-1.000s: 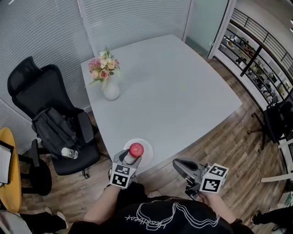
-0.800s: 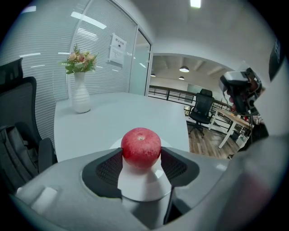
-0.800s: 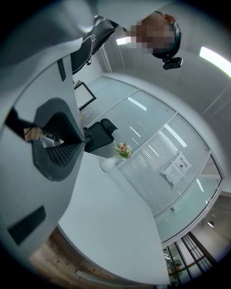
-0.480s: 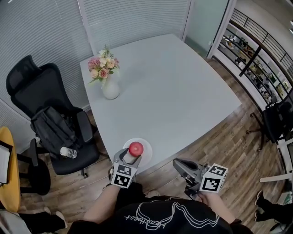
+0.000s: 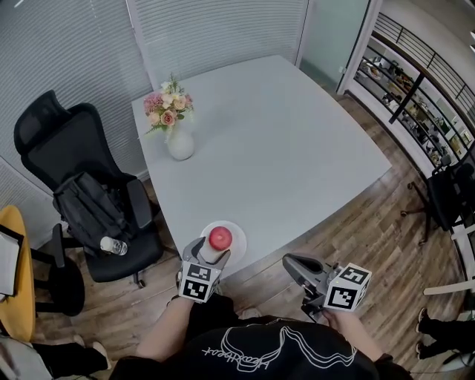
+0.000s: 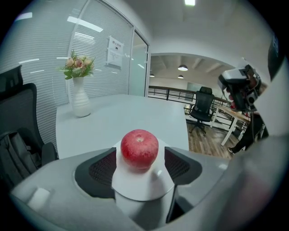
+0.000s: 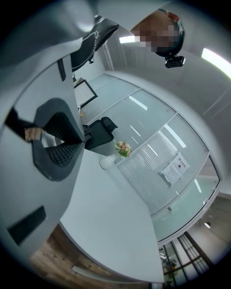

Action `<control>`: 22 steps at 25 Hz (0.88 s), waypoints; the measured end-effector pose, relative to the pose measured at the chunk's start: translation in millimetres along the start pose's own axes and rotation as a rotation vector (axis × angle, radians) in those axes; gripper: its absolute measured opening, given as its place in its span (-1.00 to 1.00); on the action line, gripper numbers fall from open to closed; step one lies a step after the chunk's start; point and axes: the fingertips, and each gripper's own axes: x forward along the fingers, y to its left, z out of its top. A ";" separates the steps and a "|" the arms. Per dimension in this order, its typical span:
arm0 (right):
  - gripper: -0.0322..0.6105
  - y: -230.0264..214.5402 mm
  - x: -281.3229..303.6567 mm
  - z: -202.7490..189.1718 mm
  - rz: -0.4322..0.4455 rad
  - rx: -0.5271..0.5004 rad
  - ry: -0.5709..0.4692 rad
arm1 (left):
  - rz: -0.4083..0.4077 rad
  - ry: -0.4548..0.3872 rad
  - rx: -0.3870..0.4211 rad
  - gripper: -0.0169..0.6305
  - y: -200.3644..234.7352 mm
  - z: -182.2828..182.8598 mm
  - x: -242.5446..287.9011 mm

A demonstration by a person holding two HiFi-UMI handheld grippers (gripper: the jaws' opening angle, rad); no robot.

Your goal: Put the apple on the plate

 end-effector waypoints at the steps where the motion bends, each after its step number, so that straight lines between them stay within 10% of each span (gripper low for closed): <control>1: -0.87 0.4 -1.1 1.6 -0.009 -0.024 0.002 | 0.003 -0.011 -0.007 0.05 -0.2 3.0 -4.0; 16: -0.87 56.6 -12.7 25.1 0.117 -0.139 -0.041 | -0.115 -0.261 -0.184 0.01 -51.3 93.5 -125.1; 22: -0.87 88.5 -22.2 22.5 0.211 -0.184 -0.039 | -0.199 -0.358 -0.228 -0.38 -94.3 117.3 -179.5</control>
